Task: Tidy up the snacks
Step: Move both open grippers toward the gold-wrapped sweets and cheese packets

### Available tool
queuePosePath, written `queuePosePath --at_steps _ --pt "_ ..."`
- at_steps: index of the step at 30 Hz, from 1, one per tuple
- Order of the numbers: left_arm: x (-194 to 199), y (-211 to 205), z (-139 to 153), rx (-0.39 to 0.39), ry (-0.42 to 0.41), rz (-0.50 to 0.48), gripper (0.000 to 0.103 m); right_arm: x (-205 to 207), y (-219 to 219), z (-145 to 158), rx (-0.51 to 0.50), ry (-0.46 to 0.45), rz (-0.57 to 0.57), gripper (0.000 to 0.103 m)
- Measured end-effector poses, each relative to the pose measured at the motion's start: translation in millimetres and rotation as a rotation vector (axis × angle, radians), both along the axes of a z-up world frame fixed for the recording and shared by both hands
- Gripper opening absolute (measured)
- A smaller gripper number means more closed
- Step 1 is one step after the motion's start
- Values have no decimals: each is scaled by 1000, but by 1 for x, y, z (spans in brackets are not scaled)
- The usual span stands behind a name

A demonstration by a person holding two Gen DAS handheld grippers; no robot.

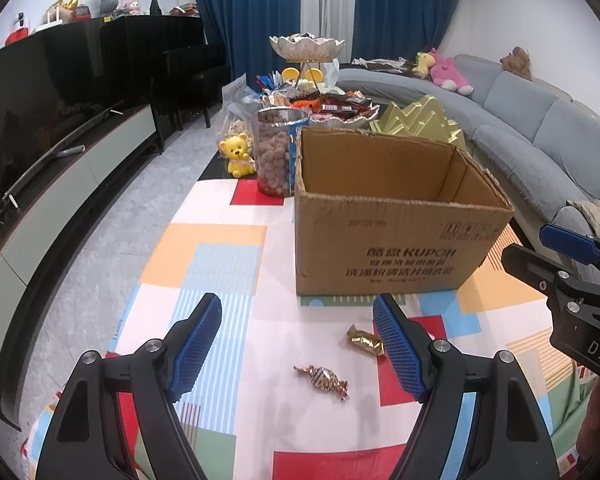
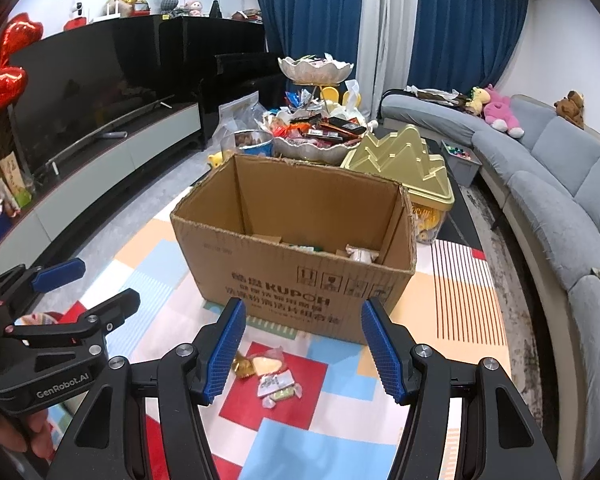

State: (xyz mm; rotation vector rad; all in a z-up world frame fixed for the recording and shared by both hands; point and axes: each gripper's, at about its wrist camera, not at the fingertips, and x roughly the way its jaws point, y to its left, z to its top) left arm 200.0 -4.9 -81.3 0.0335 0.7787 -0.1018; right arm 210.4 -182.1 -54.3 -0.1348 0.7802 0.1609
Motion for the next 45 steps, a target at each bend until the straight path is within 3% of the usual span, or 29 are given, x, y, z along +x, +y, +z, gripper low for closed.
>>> queuePosePath --at_steps 15,33,45 --pt "-18 0 -32 -7 28 -65 78 -18 6 -31 -23 52 24 61" --pt "-21 -11 -61 64 40 -177 78 -18 16 -58 -72 110 104 61" --pt "-14 -14 -77 51 85 -199 78 -7 16 -75 -85 164 132 61"
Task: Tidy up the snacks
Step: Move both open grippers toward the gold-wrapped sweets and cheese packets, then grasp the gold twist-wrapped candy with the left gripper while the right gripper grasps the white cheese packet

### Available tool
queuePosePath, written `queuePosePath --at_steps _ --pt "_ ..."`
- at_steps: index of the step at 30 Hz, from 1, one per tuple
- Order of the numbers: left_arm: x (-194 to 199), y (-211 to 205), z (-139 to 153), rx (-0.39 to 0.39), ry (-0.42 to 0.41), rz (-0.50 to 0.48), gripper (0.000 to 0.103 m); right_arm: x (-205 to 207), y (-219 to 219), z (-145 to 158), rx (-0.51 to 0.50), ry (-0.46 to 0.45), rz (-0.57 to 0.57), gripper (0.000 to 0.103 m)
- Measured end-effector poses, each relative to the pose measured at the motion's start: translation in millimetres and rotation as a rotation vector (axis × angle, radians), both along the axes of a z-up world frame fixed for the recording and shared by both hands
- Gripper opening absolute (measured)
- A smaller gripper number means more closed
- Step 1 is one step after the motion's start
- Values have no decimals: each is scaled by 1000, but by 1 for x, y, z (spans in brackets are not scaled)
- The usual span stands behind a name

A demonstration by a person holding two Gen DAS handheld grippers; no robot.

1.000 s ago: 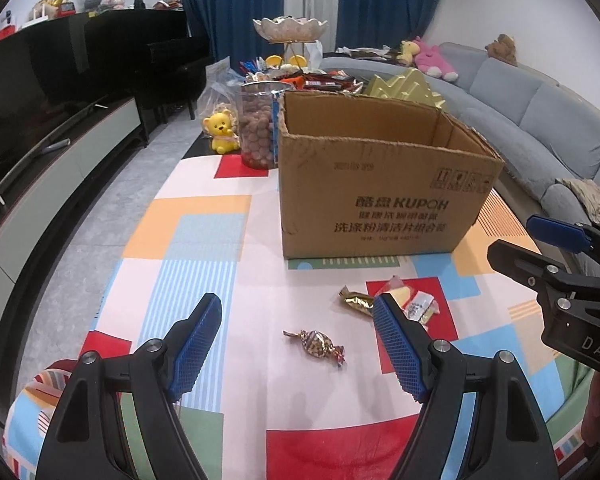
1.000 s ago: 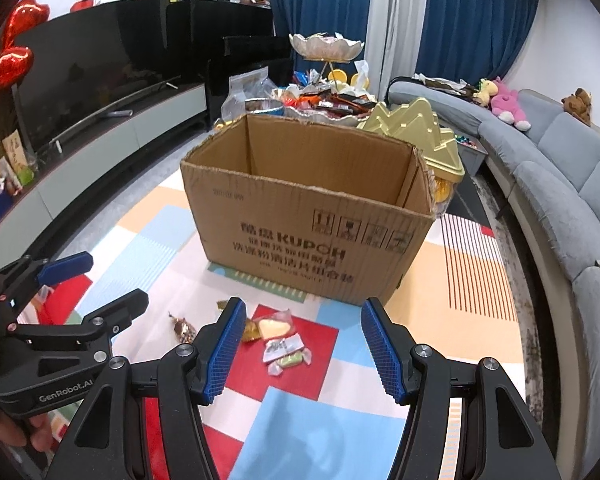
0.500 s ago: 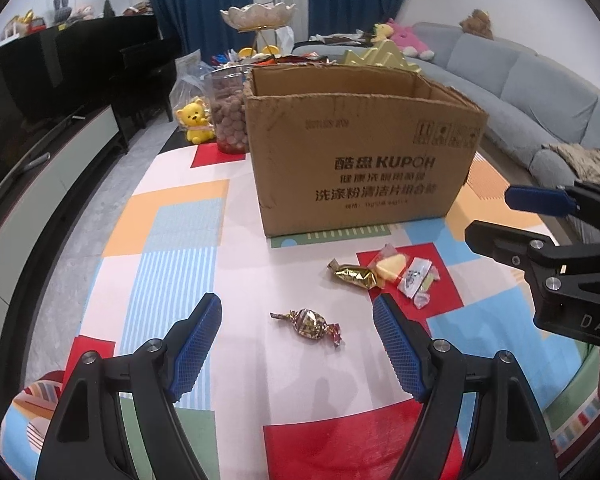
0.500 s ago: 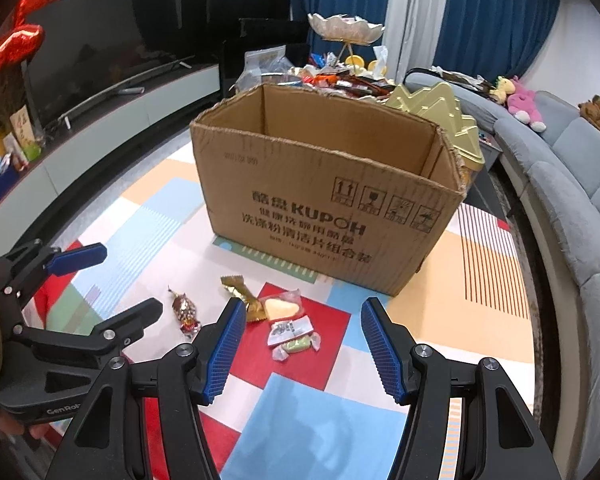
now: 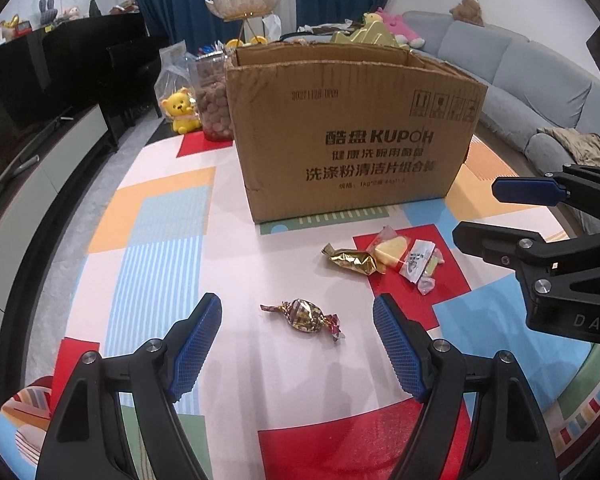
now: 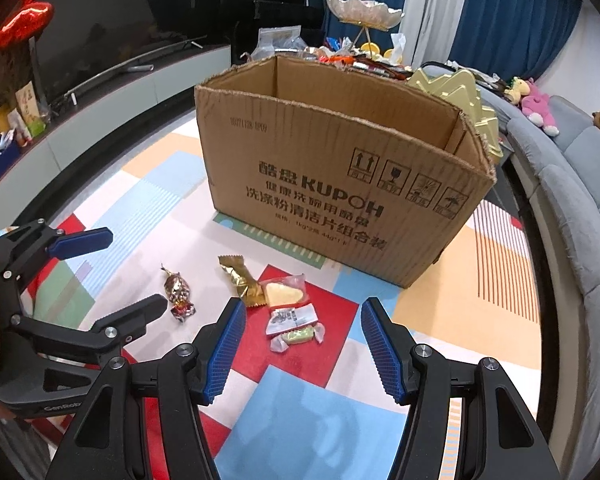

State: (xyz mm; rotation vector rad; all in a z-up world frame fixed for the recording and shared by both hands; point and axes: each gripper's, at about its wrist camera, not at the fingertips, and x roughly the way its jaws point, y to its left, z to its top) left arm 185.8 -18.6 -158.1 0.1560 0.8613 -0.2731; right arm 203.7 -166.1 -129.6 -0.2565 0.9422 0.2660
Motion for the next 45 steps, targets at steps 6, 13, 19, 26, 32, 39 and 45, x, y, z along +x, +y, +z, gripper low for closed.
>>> queuePosePath --at_steps 6,13,19,26,32,39,45 --pt "9 -1 -8 -4 46 6 78 11 3 -10 13 59 33 61" --pt "17 -3 -18 -3 80 -5 77 22 5 -23 3 103 66 61" --pt "22 -3 -24 -2 94 -15 77 30 7 -33 0 128 78 61" --pt "26 -3 -29 -12 111 -20 76 39 10 -42 0 147 95 61" --pt "30 -3 -35 -19 128 -22 73 46 12 -51 6 171 106 61" --pt "33 -2 -42 -27 145 -22 68 50 14 -61 13 188 117 61" --pt "35 -1 -45 -38 153 -18 67 57 14 -67 18 195 125 61"
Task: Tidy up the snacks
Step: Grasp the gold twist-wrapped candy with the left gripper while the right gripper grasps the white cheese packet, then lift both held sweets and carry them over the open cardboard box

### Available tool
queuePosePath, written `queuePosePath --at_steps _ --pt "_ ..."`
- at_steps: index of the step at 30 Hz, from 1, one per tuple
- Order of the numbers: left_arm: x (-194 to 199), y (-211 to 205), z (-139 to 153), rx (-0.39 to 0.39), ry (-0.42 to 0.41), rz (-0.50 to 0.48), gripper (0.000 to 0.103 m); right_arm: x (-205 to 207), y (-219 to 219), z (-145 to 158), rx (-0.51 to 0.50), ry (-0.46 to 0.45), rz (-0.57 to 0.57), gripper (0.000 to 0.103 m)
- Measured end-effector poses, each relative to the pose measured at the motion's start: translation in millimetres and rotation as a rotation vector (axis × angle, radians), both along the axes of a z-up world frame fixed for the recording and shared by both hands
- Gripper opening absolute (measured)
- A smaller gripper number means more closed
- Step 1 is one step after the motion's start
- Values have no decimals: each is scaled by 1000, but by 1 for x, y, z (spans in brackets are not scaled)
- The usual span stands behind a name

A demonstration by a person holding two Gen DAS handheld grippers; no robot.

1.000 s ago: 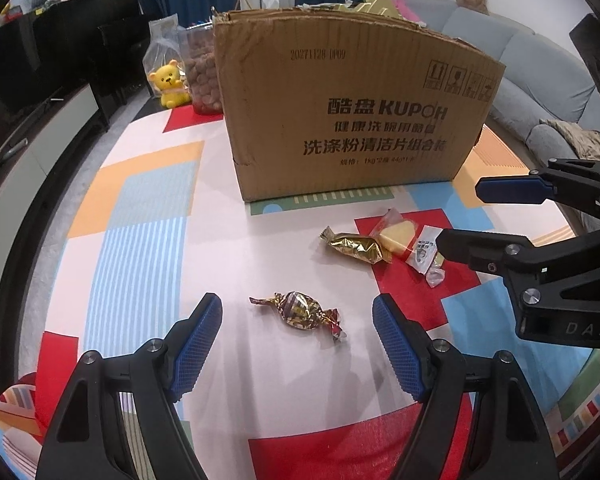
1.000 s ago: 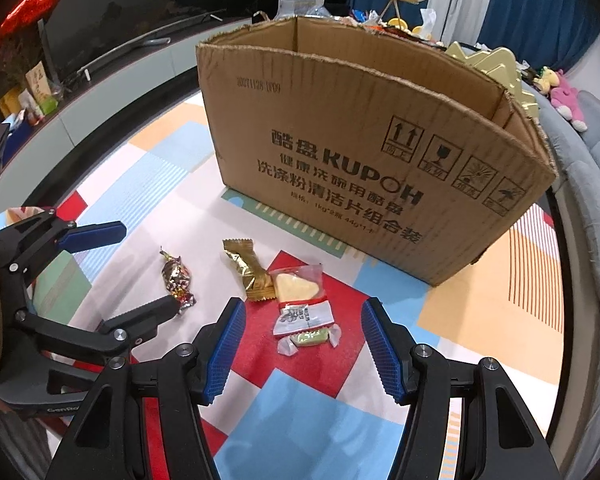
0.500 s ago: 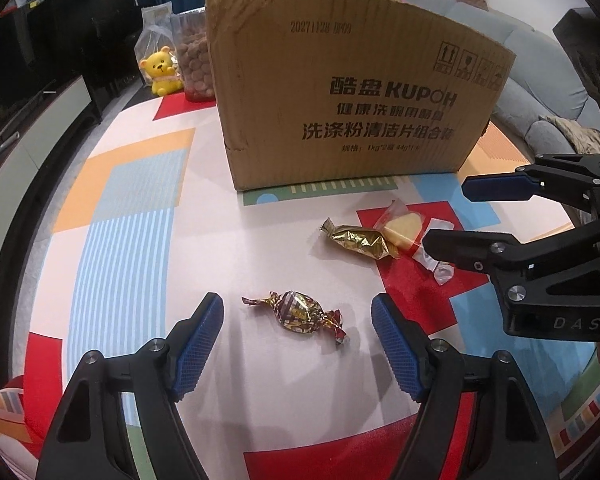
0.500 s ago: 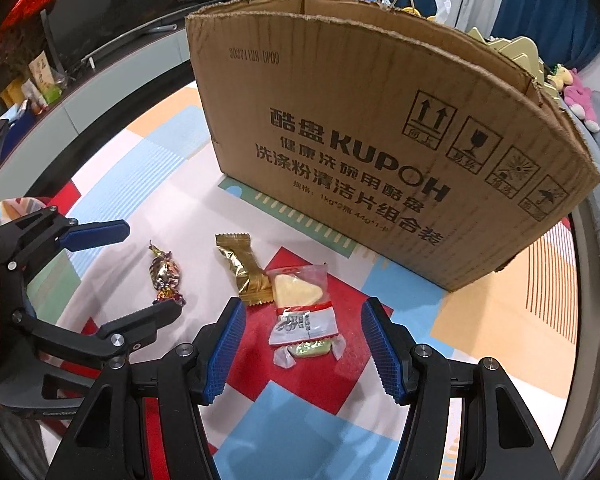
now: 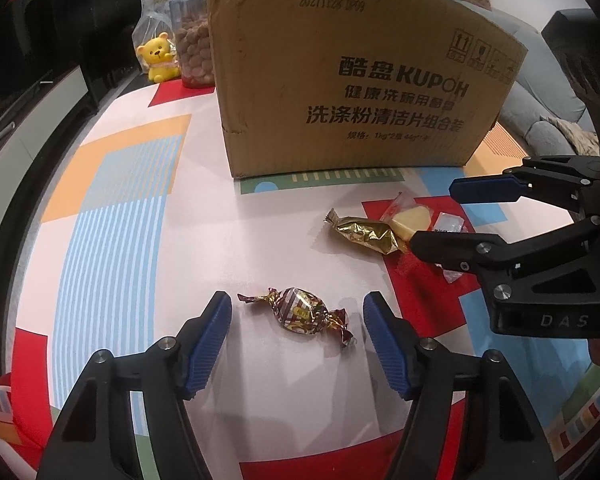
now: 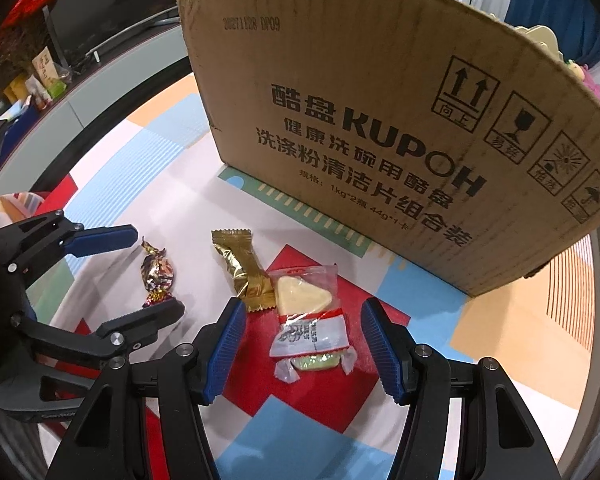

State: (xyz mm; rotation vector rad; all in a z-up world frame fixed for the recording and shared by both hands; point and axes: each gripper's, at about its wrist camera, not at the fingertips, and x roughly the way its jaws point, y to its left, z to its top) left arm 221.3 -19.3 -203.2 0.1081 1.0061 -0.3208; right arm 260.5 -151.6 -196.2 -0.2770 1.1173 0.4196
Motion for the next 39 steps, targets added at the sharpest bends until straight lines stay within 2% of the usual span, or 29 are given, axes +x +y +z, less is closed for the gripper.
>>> queuePosePath --at_steps 3,7,16,17,18,19,23,39 --pt "0 -1 -4 -6 10 -3 61 3 0 -3 0 6 1 60" --pt "-1 -1 -5 -5 7 -8 59 6 -2 -8 0 16 1 59" --pt "1 2 -5 -11 -1 2 50 9 -3 -19 -8 42 2 44" --pt "1 2 -5 -10 -2 4 48 8 -3 -19 -8 39 2 39" --pt "2 2 -5 -8 -3 4 40 8 -2 -18 -8 38 1 38" --pt "2 2 -5 -2 -6 3 36 8 -2 -18 -7 38 -1 37" --pt "2 4 -4 -4 -4 7 30 5 -4 -16 -8 27 0 34" --pt "0 5 3 -4 -32 13 26 -3 -1 21 -1 -53 -36 33"
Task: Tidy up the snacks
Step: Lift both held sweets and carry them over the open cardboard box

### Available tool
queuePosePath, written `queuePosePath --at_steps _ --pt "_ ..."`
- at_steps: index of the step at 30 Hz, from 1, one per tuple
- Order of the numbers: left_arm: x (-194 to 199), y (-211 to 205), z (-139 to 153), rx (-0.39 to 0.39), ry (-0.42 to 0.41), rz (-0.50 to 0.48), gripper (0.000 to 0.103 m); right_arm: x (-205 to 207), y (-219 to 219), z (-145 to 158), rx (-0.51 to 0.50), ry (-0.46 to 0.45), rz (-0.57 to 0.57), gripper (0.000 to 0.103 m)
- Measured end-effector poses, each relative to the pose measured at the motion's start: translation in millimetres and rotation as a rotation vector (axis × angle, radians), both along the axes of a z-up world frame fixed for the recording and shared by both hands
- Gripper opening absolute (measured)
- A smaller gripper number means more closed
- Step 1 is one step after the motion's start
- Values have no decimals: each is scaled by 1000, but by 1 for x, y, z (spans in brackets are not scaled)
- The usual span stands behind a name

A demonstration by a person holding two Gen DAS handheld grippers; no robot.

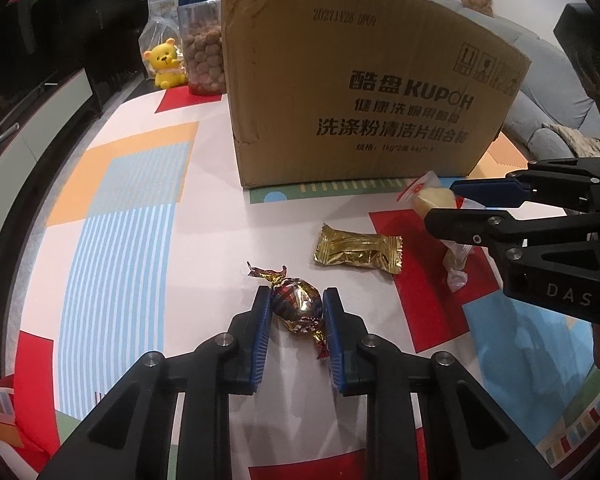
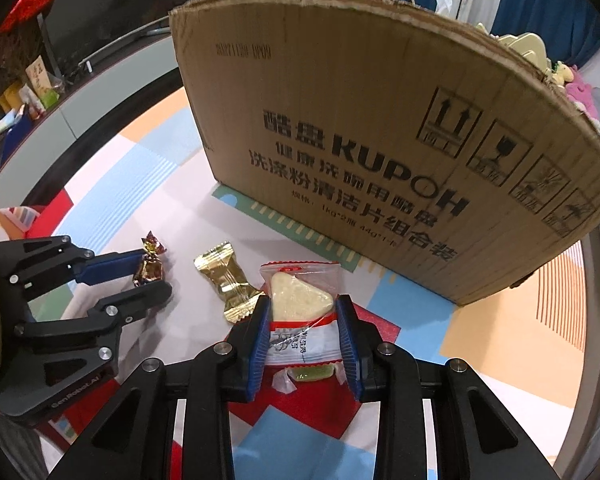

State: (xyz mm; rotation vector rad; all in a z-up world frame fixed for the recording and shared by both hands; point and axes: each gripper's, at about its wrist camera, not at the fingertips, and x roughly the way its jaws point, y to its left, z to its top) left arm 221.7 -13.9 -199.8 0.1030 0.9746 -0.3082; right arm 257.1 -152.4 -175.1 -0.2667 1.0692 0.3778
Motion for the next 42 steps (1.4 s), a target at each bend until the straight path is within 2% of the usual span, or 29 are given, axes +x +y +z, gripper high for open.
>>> queuePosePath --at_steps 21,42 --pt "-18 2 33 6 -64 30 26 -32 -6 42 -12 -67 -56 33" --pt "-42 -5 77 12 -107 64 26 -60 -17 87 43 -146 -128 33"
